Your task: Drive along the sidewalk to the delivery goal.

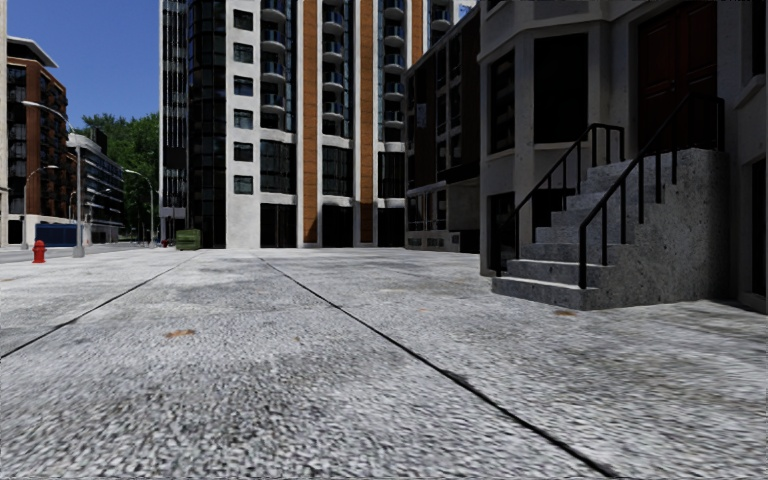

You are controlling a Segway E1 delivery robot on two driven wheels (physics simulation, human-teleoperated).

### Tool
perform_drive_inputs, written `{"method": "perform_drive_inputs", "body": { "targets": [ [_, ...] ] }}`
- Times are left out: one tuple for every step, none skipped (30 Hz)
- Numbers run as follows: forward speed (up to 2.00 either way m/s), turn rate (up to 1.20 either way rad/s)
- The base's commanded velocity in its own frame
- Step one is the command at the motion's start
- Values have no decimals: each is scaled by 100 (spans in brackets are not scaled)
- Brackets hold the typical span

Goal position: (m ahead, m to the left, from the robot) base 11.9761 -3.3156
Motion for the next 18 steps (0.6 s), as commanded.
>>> {"method": "perform_drive_inputs", "body": {
  "targets": [
    [200,0],
    [200,0],
    [200,0],
    [200,0],
    [200,0],
    [200,0],
    [200,0],
    [200,0],
    [200,0],
    [200,0],
    [200,0],
    [200,0],
    [200,0],
    [200,0],
    [200,0],
    [200,0],
    [200,0],
    [200,0]
  ]
}}
